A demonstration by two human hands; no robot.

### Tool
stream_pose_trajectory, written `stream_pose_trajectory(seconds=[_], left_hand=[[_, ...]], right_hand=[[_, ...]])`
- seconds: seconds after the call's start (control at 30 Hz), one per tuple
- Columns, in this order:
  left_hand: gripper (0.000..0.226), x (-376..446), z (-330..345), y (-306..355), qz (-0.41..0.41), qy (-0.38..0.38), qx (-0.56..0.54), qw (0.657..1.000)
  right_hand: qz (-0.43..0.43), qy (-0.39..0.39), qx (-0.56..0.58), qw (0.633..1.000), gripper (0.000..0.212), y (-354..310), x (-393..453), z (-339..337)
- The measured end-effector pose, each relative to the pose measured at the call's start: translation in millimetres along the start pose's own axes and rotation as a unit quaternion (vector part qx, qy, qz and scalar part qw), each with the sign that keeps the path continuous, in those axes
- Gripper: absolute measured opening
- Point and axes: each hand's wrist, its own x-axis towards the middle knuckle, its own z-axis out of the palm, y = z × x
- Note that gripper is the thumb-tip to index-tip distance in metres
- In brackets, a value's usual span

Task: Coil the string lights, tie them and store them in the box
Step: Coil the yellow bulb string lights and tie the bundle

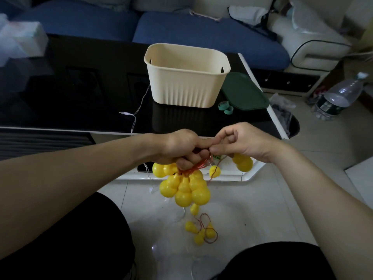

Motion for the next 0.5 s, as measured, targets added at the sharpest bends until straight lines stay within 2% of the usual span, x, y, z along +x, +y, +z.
stream_pose_trajectory(seconds=[0.17,0.23,0.3,0.37,0.43,0.5], left_hand=[[0.045,0,-5,-1,-0.009,0.050,-0.095,0.994],[0.047,0,-8,0,0.007,0.066,-0.147,0.987],[0.047,-1,-10,4,0.037,0.081,-0.201,0.976],[0.043,-2,-14,7,0.072,0.107,-0.235,0.963],[0.036,-2,-19,8,0.102,0.136,-0.243,0.955],[0.028,-2,-23,9,0.117,0.153,-0.234,0.953]], right_hand=[[0.001,-0.012,0.033,0.999,0.031,10,-1,-5],[0.002,-0.011,0.040,0.999,0.016,9,-1,-1],[0.016,-0.021,0.057,0.998,0.014,6,-3,1],[0.041,-0.026,0.079,0.996,0.031,3,-5,1],[0.064,-0.029,0.098,0.993,0.059,0,-6,0],[0.084,-0.003,0.099,0.992,0.069,-1,-5,-1]])
